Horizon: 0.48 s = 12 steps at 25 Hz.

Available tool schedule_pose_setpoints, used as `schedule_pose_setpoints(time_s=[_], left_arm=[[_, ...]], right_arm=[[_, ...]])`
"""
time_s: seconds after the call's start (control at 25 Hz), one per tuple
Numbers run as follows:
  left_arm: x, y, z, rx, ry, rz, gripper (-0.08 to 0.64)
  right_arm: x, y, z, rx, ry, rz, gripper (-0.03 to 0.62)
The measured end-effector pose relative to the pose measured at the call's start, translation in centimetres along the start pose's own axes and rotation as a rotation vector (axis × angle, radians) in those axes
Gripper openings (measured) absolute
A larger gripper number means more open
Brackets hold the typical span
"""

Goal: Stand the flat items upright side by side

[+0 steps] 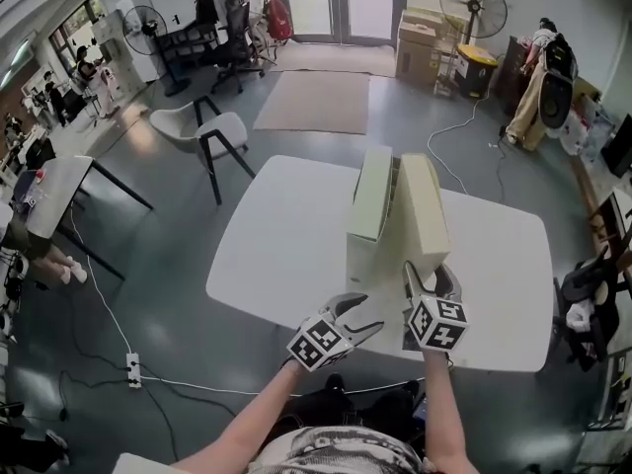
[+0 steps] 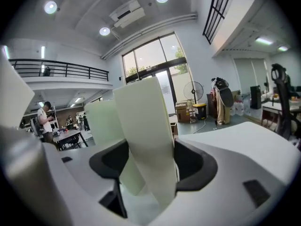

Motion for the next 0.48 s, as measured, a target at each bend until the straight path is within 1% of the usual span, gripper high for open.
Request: schedule_pose_setpoints(time_s=[0.08, 0.24, 0.36, 0.48], left_arm=[[-0.3, 0.3, -0.3, 0.004, 0.004, 0.0, 0.285], [-0.4, 0.9, -1.2, 0.016, 0.013, 0.004, 0.285], [-0.3, 0.5, -1.3, 0.014, 0.015, 0.006, 0.284], [-0.3, 0.3, -1.3, 0.01, 0.017, 0.008, 0.284]], right_arm=[[0.0, -0.4, -0.4, -0.02, -0.028, 0.001, 0.302], [0.3, -1.2, -1.5, -0.039, -0.047, -0.01, 0.307], [0.3, -1.3, -1.9, -0.013, -0.066, -0.022, 0.308], [0.3, -1.3, -2.1, 0.037, -0.121, -0.038, 0.322]])
Point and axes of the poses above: the fingertips, and each gripper's own axes: y backward along the fingers, z to its right, x out of its top, the point moved 2 cm from there along y, backward along the fingers, and after that the axes turned 6 degrees about -z, right-handed, at the moved point
